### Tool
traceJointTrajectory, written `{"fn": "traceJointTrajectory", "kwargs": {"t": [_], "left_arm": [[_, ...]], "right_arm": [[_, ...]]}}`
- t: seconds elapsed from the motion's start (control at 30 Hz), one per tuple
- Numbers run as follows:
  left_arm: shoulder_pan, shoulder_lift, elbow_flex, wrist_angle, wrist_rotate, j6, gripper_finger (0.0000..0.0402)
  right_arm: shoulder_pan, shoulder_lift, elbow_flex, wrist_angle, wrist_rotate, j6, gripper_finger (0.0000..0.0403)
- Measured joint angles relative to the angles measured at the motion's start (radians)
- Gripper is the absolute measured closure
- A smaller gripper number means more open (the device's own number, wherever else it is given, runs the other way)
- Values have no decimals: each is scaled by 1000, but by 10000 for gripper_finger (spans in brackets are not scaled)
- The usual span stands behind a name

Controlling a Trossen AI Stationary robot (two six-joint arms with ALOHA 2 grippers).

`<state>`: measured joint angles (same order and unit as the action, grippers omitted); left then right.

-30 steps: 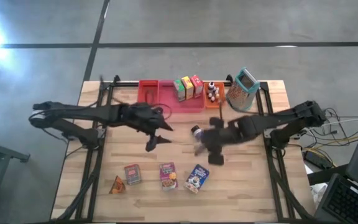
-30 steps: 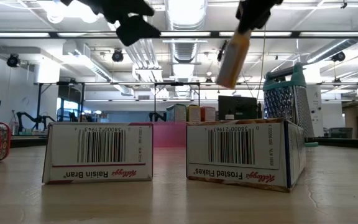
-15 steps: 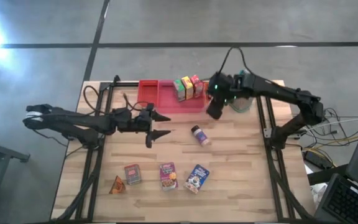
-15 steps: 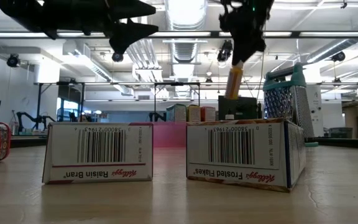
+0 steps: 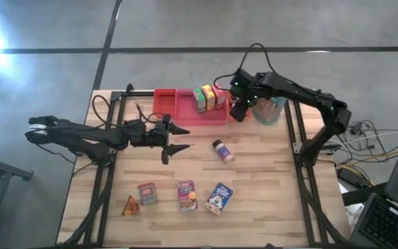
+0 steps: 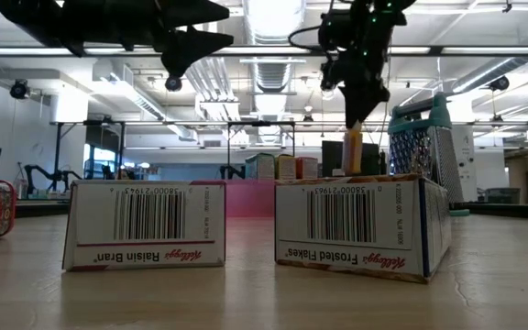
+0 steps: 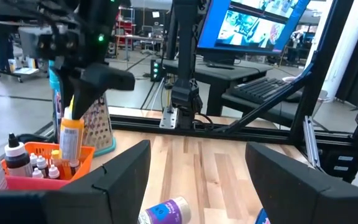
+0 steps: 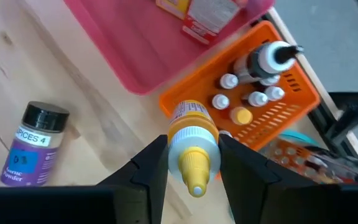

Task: Pick & Place Kitchen Items
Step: Put the yellow food coloring bottle into the orange bin

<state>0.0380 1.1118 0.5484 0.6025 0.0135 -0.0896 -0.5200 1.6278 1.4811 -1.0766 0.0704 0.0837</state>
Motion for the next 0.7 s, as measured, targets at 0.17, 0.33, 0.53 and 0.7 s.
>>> {"fn": "traceJointTrajectory", "kwargs": {"t": [0.17,0.33,0.53,0.7], "left_arm": [[0,0,0,-2,0,0,133],[0,0,0,-8,0,0,133],[0,0,0,-13,0,0,133],[0,0,1,-13,0,0,133]], "right_arm": [[-10,35,0,19,-3,-16,292],[-19,59,0,22,1,-17,281],[-22,83,0,42,0,-31,287],[-27,91,0,45,0,-36,289]]}}
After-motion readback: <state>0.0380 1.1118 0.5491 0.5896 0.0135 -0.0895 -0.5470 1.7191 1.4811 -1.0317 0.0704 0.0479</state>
